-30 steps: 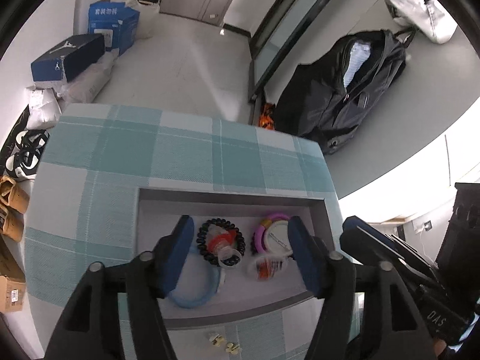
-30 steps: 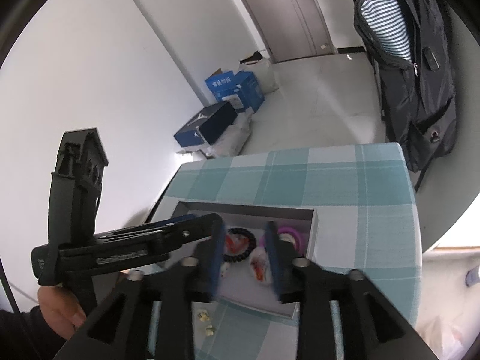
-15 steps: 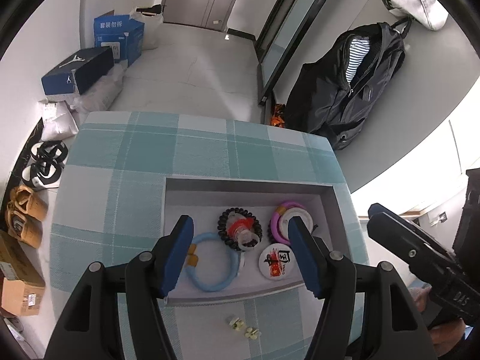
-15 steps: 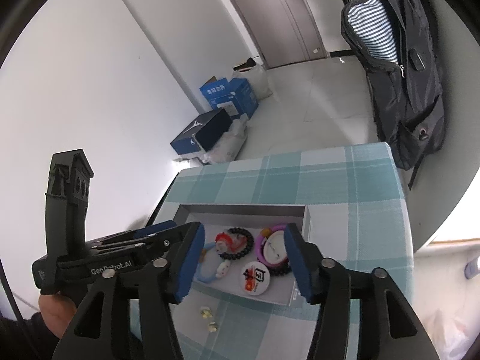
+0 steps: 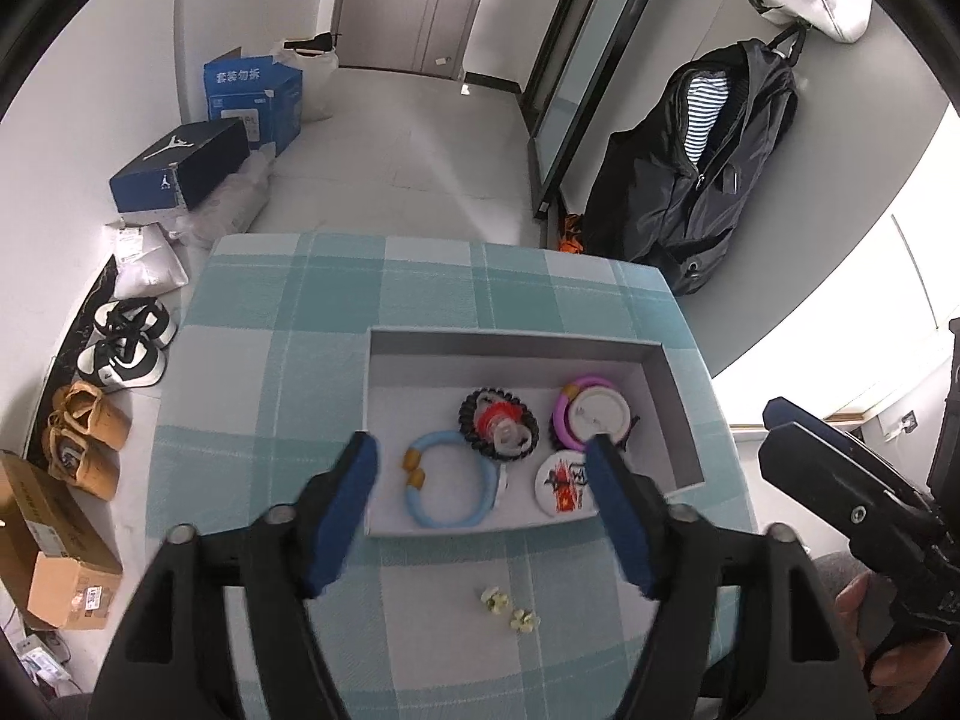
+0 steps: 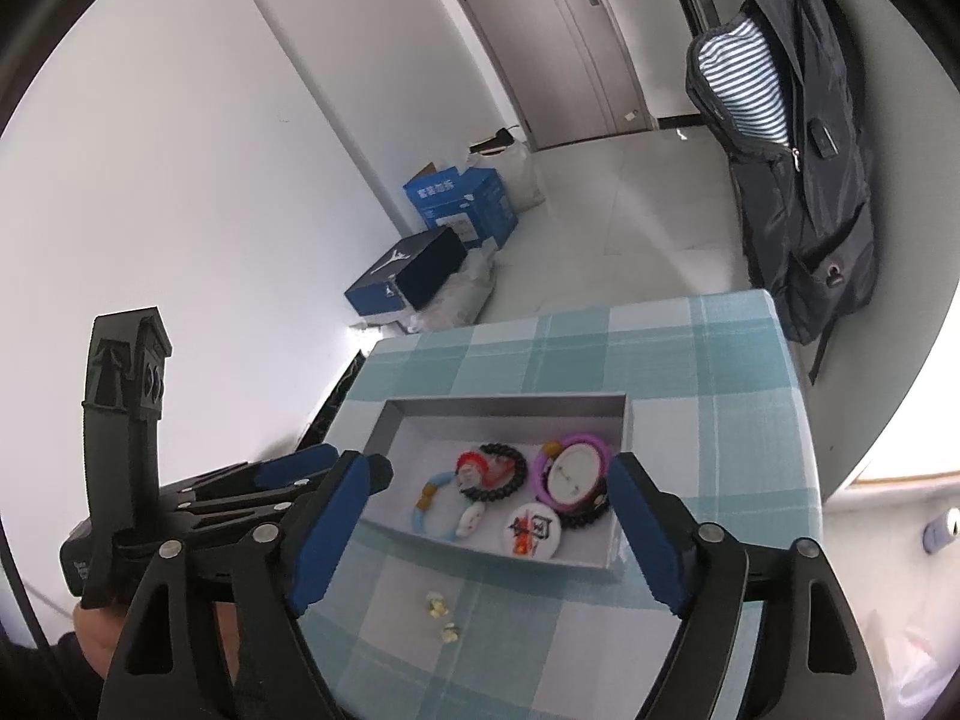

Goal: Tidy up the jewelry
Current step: 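Move both grippers back toward the small yellow charms on the table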

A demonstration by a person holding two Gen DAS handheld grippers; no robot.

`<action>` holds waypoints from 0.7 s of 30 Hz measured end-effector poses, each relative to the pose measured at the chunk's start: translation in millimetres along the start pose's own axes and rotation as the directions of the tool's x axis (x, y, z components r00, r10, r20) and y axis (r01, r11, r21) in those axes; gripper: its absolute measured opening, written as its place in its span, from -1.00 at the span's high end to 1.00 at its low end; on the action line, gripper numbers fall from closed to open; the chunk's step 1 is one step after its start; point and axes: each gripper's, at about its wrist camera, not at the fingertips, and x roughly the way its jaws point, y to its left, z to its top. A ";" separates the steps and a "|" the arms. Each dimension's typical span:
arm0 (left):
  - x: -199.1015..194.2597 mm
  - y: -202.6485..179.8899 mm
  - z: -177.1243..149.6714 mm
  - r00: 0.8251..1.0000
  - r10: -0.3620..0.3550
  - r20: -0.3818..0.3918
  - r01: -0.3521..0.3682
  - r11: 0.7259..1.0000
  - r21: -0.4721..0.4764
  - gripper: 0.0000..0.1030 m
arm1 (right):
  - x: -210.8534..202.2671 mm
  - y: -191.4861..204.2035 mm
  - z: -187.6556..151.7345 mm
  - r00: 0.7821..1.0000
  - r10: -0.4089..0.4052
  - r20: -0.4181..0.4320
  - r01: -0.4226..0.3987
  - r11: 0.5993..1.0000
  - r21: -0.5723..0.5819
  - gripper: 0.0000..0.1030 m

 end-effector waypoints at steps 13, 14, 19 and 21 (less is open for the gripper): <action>-10.8 2.9 -39.2 0.998 0.058 -0.015 -0.058 0.998 0.009 -0.42 | 7.8 9.5 -40.1 0.996 -0.034 -0.079 0.033 0.999 -0.023 -0.73; -11.6 3.3 -42.3 0.998 0.058 -0.016 -0.058 0.998 0.009 -0.42 | 10.3 9.8 -44.3 0.995 -0.040 -0.093 0.038 0.999 -0.026 -0.73; -12.2 14.9 -58.1 0.998 0.063 -0.027 -0.064 0.997 -0.031 -0.42 | 21.9 10.7 -62.8 0.987 -0.069 -0.148 0.063 0.997 -0.038 -0.73; -10.0 24.2 -63.5 0.997 0.061 -0.037 -0.063 0.997 -0.053 -0.42 | 25.9 12.3 -69.3 0.985 -0.066 -0.160 0.060 0.997 -0.042 -0.73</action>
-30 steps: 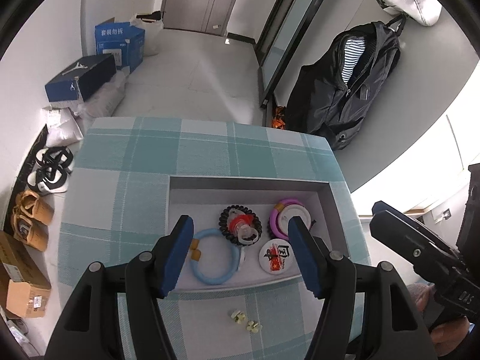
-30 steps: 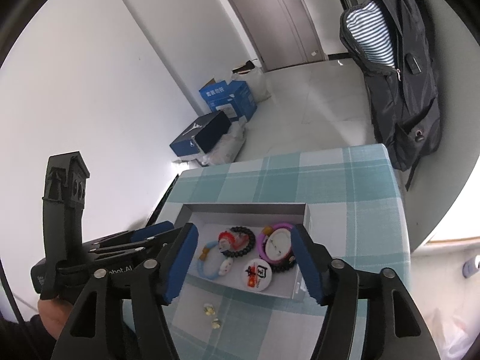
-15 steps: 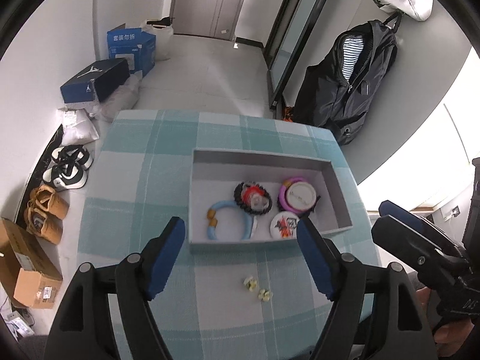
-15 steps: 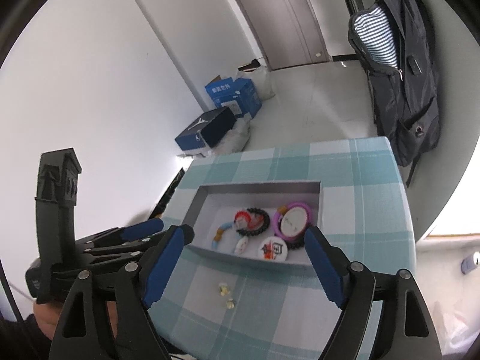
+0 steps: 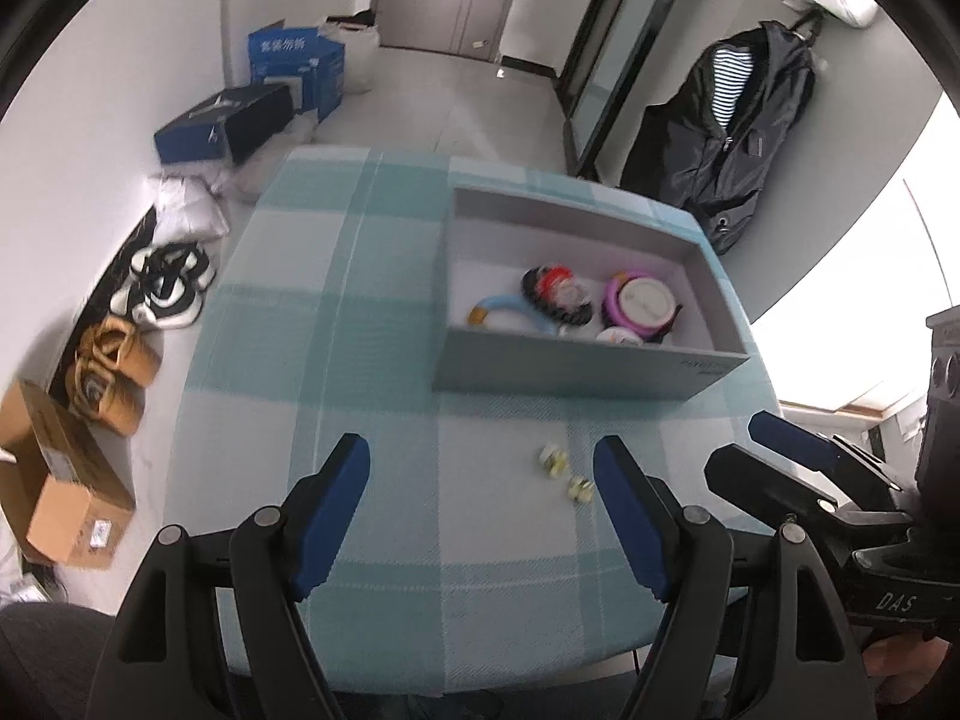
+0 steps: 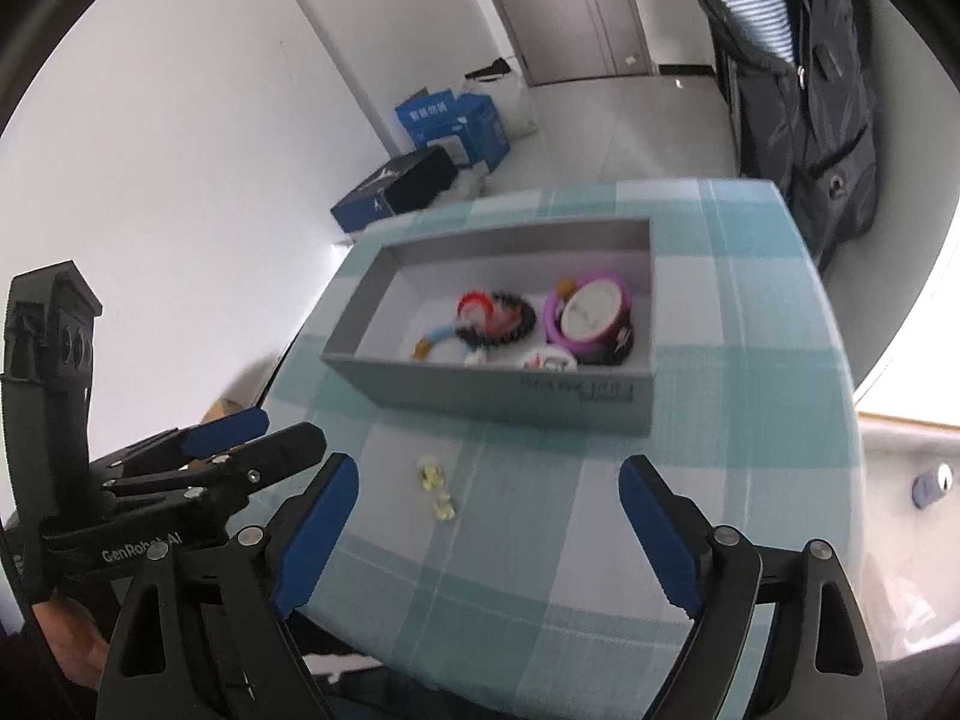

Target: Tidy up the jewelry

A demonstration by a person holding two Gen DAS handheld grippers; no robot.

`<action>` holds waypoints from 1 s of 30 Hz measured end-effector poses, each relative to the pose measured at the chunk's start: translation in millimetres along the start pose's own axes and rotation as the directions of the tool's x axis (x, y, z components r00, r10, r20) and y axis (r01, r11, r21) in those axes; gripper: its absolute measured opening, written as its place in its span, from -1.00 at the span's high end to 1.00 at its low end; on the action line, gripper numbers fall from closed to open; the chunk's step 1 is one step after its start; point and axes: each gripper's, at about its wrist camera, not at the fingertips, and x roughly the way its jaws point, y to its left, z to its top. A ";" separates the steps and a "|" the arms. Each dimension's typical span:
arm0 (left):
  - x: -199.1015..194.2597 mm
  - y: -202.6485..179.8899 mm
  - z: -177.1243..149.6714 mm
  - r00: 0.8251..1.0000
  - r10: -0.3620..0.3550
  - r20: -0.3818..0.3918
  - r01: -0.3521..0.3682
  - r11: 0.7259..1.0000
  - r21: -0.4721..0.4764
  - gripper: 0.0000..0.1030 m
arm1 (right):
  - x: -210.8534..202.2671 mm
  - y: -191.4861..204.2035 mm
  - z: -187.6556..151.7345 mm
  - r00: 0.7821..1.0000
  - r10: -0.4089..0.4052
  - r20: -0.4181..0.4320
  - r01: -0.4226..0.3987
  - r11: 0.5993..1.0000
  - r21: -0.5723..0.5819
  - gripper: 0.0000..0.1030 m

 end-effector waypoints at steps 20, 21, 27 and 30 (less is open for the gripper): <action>8.1 35.4 -18.2 1.000 -0.007 -0.029 0.005 0.997 -0.079 -0.42 | 61.2 45.4 -17.7 0.985 -0.107 -0.138 0.079 0.978 -0.194 0.17; 7.7 34.9 -18.3 1.000 -0.002 -0.026 0.000 0.997 -0.077 -0.42 | 63.5 47.1 -17.7 0.983 -0.119 -0.142 0.089 0.975 -0.203 0.23; 8.0 39.6 -20.3 0.999 -0.004 -0.037 0.001 0.996 -0.094 -0.42 | 68.5 54.4 -20.8 0.972 -0.200 -0.126 0.164 0.954 -0.250 0.64; 8.3 42.6 -19.5 0.999 -0.021 -0.036 0.016 0.993 -0.116 -0.42 | 68.5 56.3 -22.4 0.971 -0.205 -0.124 0.167 0.950 -0.265 0.75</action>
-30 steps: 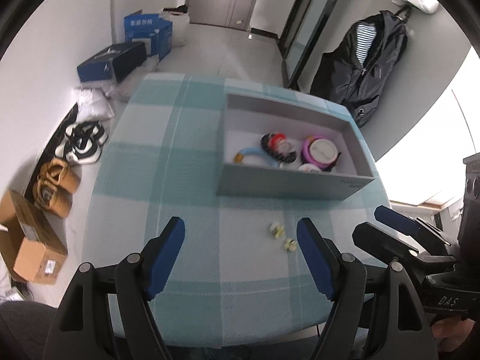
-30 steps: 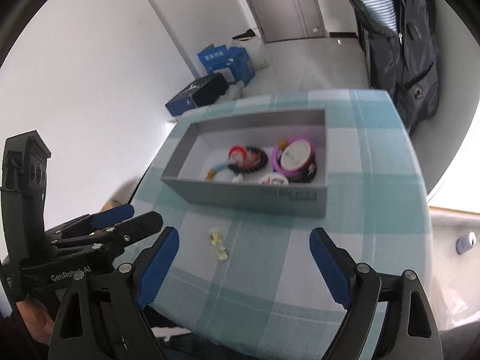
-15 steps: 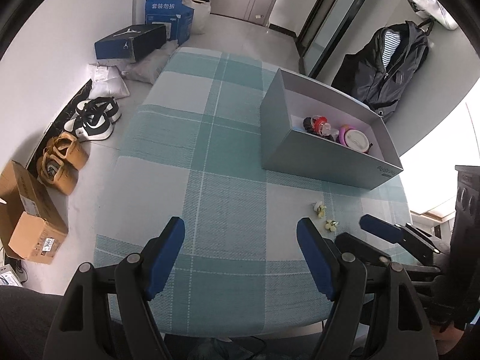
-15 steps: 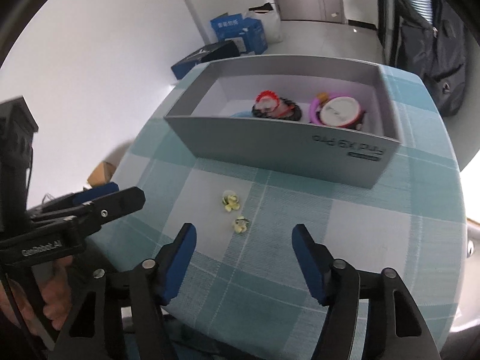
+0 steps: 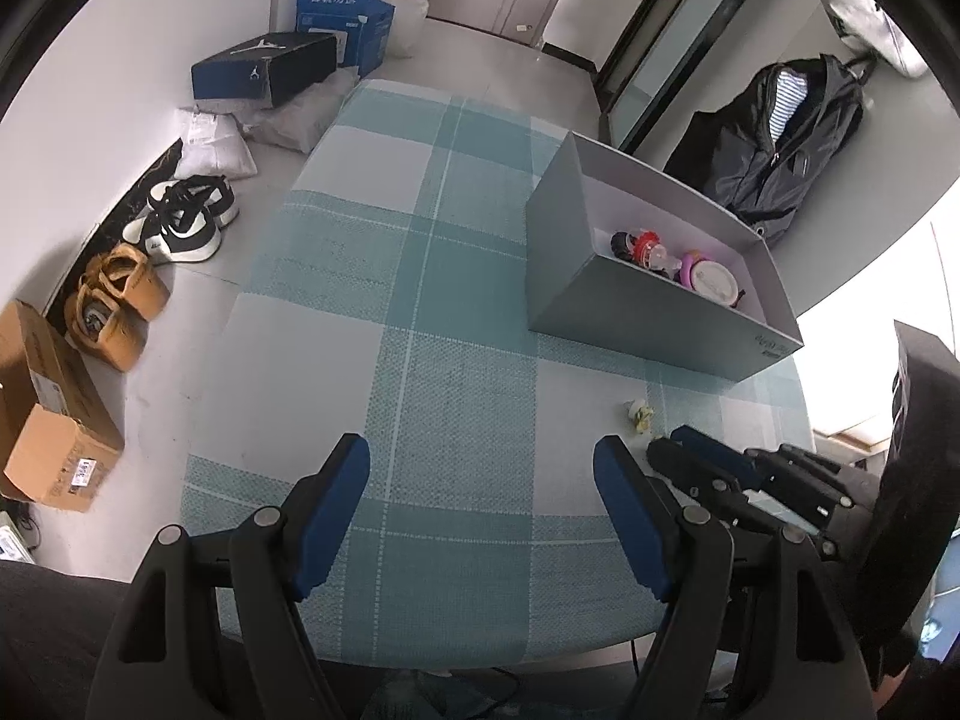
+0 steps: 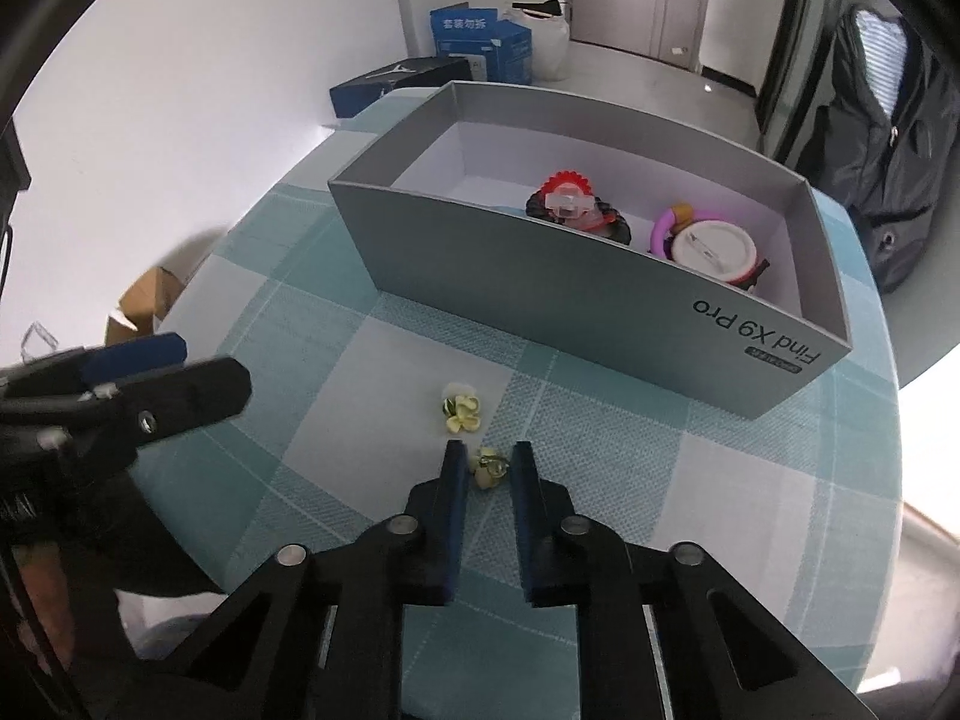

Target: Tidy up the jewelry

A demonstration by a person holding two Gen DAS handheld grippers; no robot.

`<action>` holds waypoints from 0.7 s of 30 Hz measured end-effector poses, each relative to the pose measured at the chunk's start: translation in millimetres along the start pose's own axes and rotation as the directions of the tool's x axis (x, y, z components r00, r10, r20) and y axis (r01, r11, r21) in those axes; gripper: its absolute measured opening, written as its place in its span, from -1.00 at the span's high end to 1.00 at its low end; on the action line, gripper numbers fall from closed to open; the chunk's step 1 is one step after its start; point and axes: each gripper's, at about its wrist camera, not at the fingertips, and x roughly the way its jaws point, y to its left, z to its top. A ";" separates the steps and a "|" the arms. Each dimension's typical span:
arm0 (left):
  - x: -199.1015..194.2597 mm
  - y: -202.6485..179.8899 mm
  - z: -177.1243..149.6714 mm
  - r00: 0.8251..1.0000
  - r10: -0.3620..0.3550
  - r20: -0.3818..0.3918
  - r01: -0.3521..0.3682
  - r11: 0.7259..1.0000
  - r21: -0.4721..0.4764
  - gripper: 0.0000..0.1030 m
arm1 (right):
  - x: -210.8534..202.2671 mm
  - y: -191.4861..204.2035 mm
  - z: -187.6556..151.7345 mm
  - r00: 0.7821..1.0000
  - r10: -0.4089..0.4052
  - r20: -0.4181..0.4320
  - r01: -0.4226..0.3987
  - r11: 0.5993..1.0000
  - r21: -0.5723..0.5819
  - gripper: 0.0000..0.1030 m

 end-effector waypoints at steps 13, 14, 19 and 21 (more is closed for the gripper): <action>7.3 -16.1 -2.1 0.999 -0.023 -0.026 0.025 0.997 0.068 -0.42 | -14.8 -30.7 -5.0 0.998 0.059 0.020 -0.061 0.993 0.102 0.82; 8.3 -19.5 -2.3 0.999 -0.019 -0.027 0.021 0.996 0.083 -0.42 | -17.0 -34.9 -5.3 0.998 0.064 0.025 -0.066 0.991 0.118 0.82; 15.2 -32.2 -5.2 0.999 -0.010 -0.045 0.016 0.990 0.138 -0.42 | -28.4 -53.3 -5.7 0.996 0.076 0.051 -0.084 0.980 0.181 0.82; 18.1 -36.2 -6.7 0.998 -0.007 -0.057 0.015 0.988 0.151 -0.42 | -35.1 -58.9 -7.0 0.995 0.078 0.065 -0.089 0.977 0.194 0.82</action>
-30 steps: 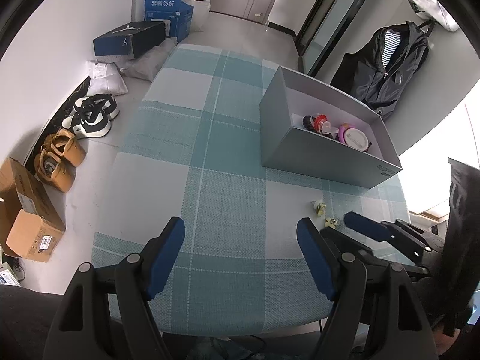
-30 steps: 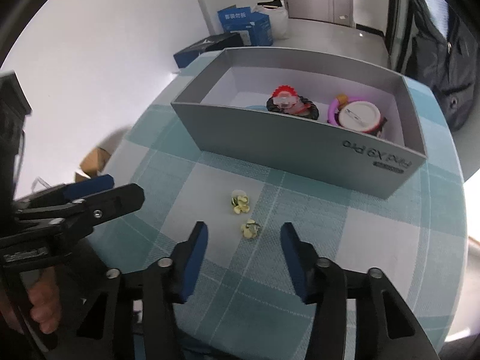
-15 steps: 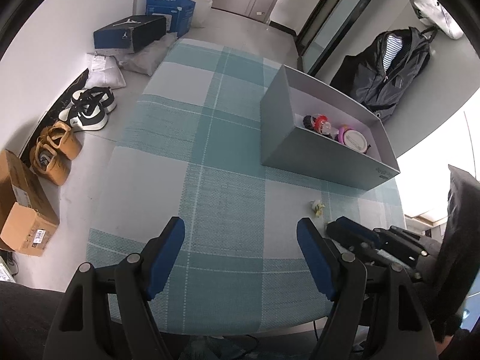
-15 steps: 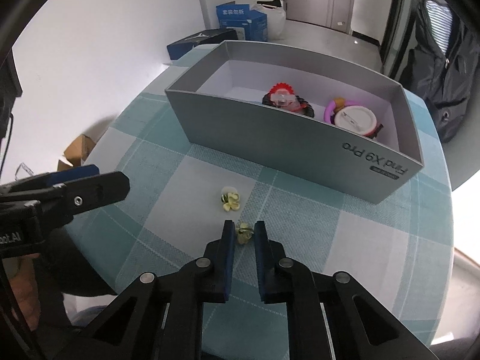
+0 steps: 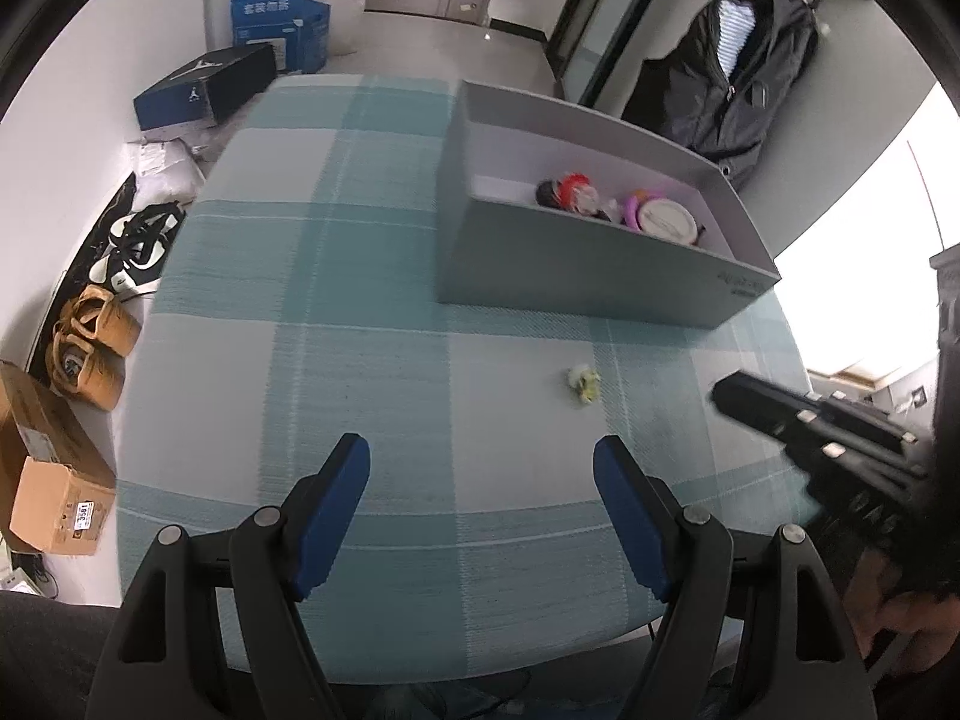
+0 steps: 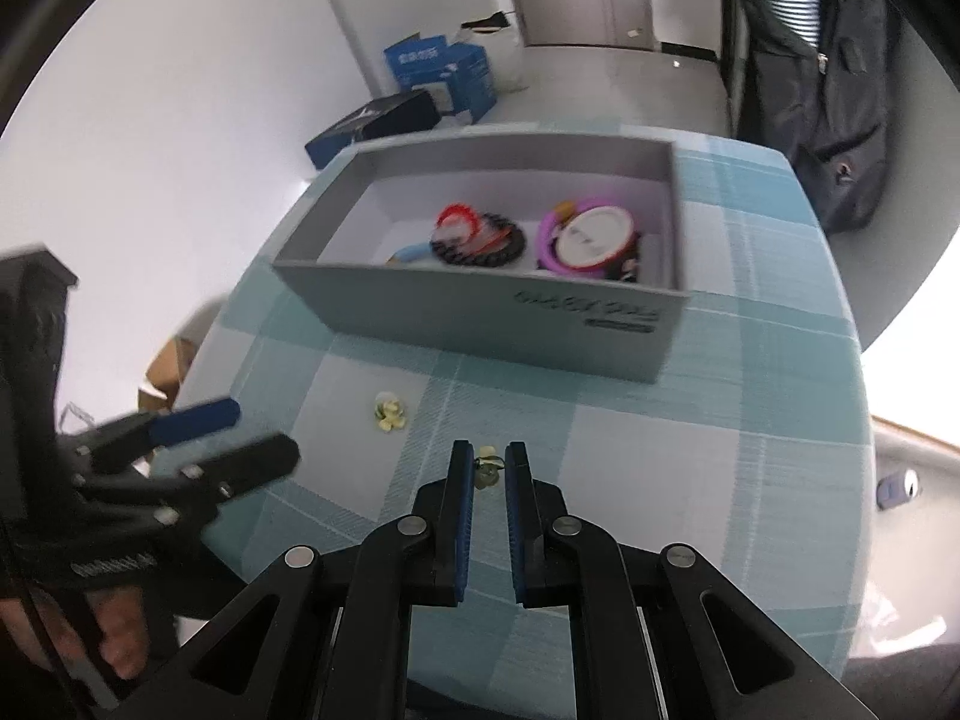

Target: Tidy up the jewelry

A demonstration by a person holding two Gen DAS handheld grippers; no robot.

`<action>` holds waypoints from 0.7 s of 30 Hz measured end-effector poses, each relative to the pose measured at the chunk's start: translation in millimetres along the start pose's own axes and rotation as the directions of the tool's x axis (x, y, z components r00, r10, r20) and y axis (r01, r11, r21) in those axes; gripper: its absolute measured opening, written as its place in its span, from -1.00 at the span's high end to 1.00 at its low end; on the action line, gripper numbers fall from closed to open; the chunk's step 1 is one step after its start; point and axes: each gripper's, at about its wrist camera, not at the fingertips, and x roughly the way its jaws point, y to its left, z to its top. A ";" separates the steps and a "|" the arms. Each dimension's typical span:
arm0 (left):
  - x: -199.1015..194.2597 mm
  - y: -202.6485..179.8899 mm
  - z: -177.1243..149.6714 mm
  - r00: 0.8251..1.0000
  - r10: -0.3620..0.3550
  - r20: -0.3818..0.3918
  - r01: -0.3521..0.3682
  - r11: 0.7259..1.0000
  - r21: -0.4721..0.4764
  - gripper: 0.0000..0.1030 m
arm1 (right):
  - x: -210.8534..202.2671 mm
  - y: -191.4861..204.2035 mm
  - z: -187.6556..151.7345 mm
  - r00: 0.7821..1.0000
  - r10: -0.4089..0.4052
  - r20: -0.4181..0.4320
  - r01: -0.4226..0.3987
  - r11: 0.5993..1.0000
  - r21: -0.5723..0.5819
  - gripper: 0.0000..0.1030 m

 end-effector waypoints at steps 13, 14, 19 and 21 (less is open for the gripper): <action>12.7 -24.1 8.7 0.999 0.028 -0.017 -0.028 0.998 0.050 -0.42 | -40.9 -32.4 4.7 0.997 0.008 0.070 -0.009 1.000 0.009 0.82; 14.2 -26.8 9.5 0.999 0.038 -0.017 -0.037 0.998 0.058 -0.42 | -40.6 -34.1 3.7 0.997 0.010 0.071 -0.011 1.000 0.016 0.82; 20.2 -37.5 10.6 0.997 0.071 -0.017 -0.069 0.994 0.081 -0.42 | -38.3 -48.7 0.4 0.997 0.027 0.076 -0.032 0.997 0.068 0.82; 20.7 -40.7 9.4 0.997 0.081 -0.018 -0.079 0.992 0.096 -0.42 | -39.6 -52.1 -0.5 0.996 0.034 0.084 -0.041 0.996 0.082 0.82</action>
